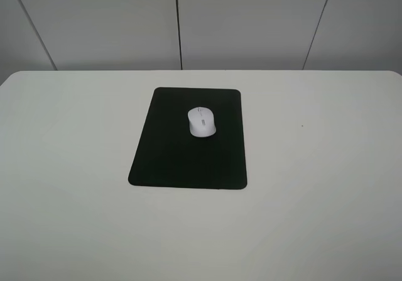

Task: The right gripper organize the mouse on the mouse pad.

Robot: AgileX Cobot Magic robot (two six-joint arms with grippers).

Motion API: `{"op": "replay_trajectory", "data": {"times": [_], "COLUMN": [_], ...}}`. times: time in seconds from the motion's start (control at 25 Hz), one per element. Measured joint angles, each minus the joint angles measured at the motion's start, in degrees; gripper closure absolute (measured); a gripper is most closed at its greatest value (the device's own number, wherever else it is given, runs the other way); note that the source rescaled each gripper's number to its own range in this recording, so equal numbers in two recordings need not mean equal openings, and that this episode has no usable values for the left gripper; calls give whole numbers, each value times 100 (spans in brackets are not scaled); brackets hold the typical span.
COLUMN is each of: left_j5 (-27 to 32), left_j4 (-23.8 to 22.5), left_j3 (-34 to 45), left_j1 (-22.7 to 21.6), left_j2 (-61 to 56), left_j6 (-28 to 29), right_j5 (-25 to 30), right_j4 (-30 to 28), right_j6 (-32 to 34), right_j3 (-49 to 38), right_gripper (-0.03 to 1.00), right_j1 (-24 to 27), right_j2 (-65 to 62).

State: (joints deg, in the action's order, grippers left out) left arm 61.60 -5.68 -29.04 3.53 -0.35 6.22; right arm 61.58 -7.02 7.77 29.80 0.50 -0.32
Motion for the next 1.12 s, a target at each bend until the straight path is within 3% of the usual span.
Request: {"op": "replay_trajectory", "data": {"times": [0.92,1.12], "left_j5": [0,0], "left_j4": [0,0], "left_j3": [0,0], "left_j1": [0,0], "left_j2": [0,0], "left_j6": [0,0], "right_j5": [0,0], "right_j4": [-4,-4], "right_j6": [0,0], "right_j3": [-19,-19], "right_gripper": [-3,-3], "right_j1": [137,-63], "right_j2": [0,0]}}
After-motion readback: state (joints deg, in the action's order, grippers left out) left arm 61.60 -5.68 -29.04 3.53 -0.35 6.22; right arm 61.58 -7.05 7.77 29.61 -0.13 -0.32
